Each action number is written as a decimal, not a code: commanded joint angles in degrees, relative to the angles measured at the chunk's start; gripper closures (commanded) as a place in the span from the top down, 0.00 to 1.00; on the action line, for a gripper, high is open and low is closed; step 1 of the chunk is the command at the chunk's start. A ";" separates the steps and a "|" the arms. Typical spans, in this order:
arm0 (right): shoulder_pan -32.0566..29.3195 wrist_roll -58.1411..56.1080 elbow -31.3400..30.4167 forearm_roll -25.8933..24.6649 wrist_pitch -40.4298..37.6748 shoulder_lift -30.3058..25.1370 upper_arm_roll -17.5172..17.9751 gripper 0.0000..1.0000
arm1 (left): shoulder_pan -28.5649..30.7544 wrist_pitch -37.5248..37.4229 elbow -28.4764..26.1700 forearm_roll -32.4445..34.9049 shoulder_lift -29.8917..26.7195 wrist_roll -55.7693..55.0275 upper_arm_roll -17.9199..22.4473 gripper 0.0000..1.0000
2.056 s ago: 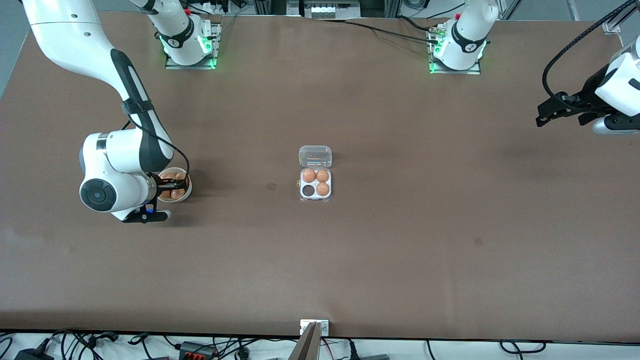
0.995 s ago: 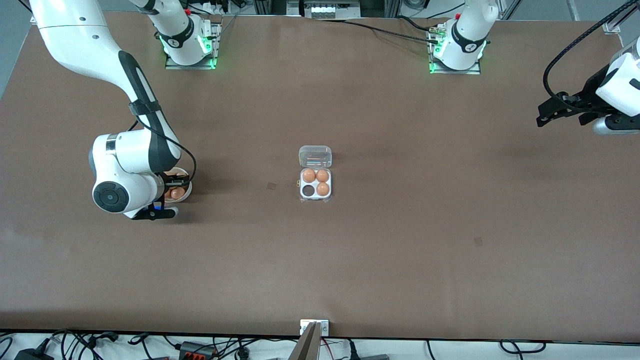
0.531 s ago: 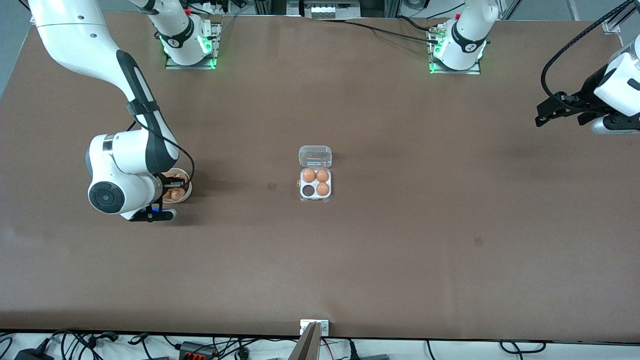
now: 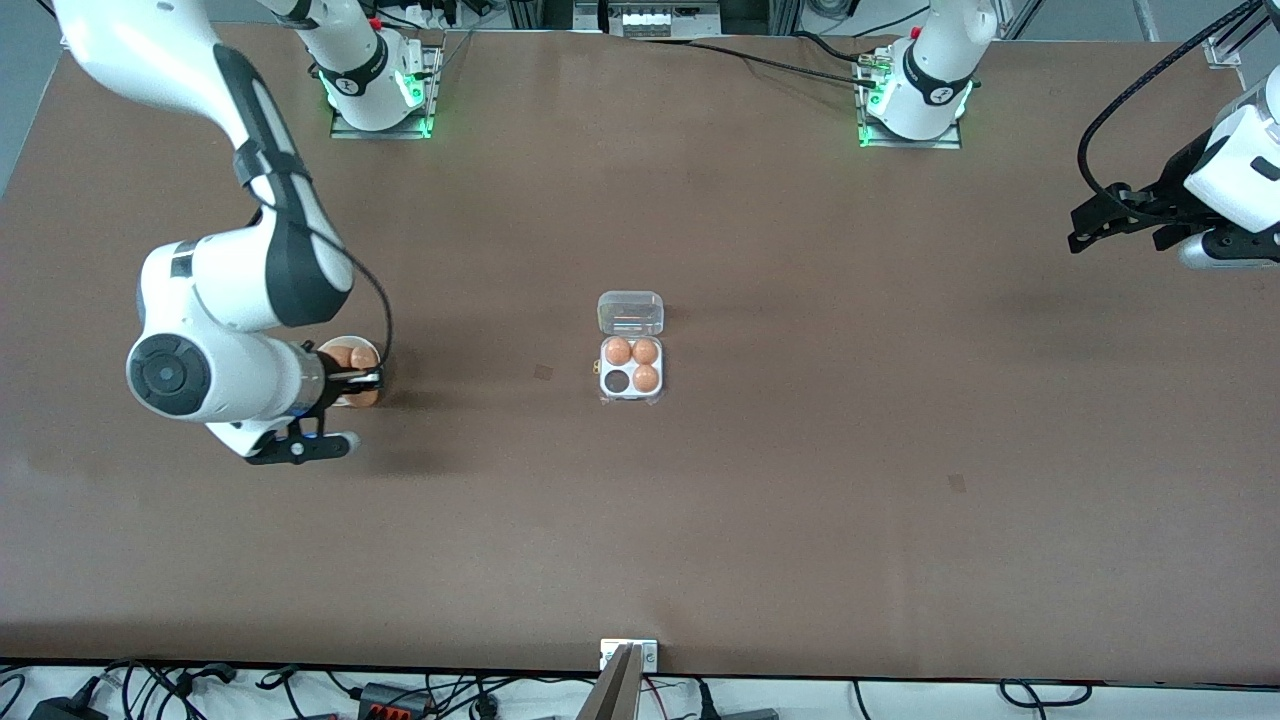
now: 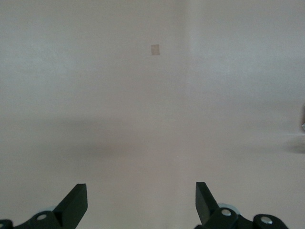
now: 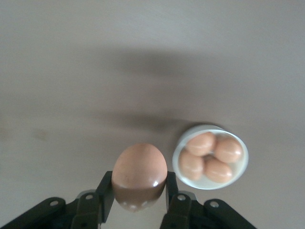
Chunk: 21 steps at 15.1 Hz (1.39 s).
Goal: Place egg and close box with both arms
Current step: 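Carry the egg with the right gripper into the empty carton slot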
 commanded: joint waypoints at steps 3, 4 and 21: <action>7.03 0.09 2.04 4.20 7.30 3.75 0.08 0.00 | 0.19 -1.15 1.19 -0.65 0.44 0.25 -0.19 1.00; 7.56 -0.17 2.04 7.35 9.23 4.71 0.08 0.00 | 0.19 -1.15 1.19 -0.65 0.44 0.17 -0.19 1.00; 22.59 12.66 2.30 13.98 23.30 14.47 -0.18 0.00 | 0.27 -1.15 1.19 -0.65 0.44 0.34 -0.19 1.00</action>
